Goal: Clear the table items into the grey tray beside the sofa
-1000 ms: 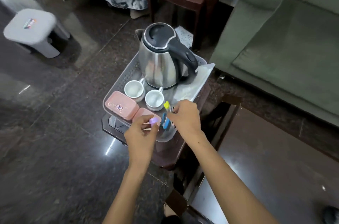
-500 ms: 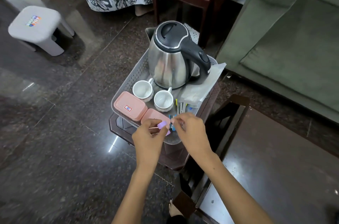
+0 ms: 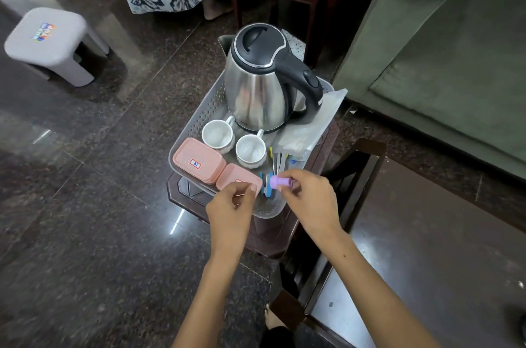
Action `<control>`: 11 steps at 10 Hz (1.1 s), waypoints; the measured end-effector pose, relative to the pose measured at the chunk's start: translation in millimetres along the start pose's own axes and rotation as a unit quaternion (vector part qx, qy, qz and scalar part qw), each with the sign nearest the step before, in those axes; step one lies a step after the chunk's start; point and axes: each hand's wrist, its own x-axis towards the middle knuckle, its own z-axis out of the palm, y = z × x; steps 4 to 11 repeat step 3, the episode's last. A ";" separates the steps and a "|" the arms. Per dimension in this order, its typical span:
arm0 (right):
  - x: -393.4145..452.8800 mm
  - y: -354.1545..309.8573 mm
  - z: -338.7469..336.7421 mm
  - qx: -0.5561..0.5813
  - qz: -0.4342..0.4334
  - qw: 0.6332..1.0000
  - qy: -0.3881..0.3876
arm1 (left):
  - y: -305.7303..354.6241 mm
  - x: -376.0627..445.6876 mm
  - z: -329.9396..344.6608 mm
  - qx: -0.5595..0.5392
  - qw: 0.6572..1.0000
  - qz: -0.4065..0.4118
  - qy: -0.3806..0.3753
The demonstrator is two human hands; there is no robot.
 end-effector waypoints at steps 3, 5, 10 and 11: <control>-10.7 -0.8 8.8 -0.075 -0.036 0.994 -0.065 | -7.1 -8.0 0.9 0.008 1.000 0.026 -0.016; -10.7 -0.8 8.8 -0.075 -0.036 0.994 -0.065 | -7.1 -8.0 0.9 0.008 1.000 0.026 -0.016; -10.7 -0.8 8.8 -0.075 -0.036 0.994 -0.065 | -7.1 -8.0 0.9 0.008 1.000 0.026 -0.016; -10.7 -0.8 8.8 -0.075 -0.036 0.994 -0.065 | -7.1 -8.0 0.9 0.008 1.000 0.026 -0.016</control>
